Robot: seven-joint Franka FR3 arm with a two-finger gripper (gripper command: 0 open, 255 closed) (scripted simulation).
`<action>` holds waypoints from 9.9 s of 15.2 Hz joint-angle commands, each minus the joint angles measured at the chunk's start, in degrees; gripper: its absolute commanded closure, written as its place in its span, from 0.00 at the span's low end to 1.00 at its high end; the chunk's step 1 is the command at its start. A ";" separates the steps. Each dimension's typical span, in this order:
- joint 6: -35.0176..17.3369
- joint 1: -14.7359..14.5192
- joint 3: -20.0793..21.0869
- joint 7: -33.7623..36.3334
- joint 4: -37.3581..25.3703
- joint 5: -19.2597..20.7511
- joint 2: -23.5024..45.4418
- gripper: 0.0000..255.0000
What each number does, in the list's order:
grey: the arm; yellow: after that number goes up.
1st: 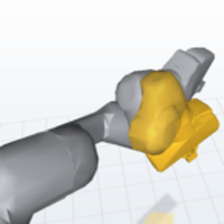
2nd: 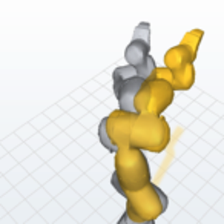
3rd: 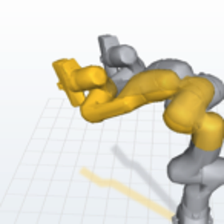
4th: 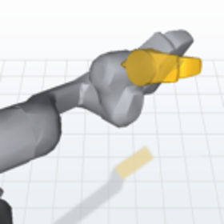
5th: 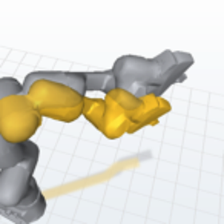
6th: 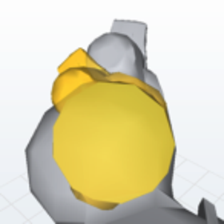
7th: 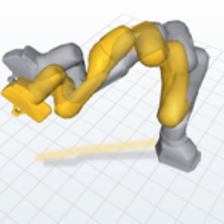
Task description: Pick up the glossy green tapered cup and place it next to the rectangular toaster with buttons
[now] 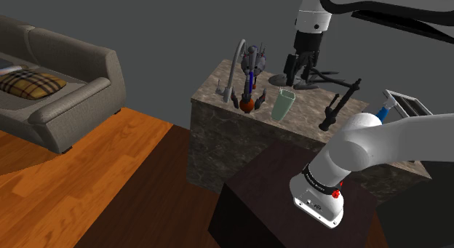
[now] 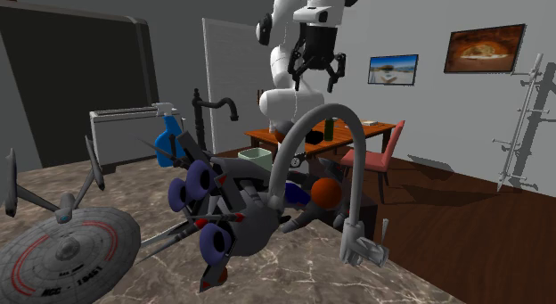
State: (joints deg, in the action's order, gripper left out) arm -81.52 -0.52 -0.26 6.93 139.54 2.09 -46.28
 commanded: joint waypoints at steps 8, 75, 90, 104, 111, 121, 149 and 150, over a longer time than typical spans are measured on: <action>-14.19 2.92 -7.43 -6.49 6.88 5.24 2.89 0.00; -12.13 4.86 -14.20 -14.90 -8.06 7.02 10.50 1.00; -1.19 4.30 -13.25 -15.58 -21.65 5.96 13.17 1.00; 6.60 8.07 -18.69 -24.44 -20.20 12.32 2.65 1.00; 10.55 10.99 -24.01 -32.43 -19.19 18.75 -4.12 1.00; 15.10 14.14 -32.82 -45.82 -22.83 29.09 -9.48 1.00; 9.15 17.35 -47.36 -57.18 -16.06 44.48 -18.60 1.00; 8.69 17.53 -47.69 -57.04 -15.27 44.81 -18.98 1.00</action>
State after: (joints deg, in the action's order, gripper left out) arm -72.31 16.81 -47.70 -50.37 123.32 46.62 -64.83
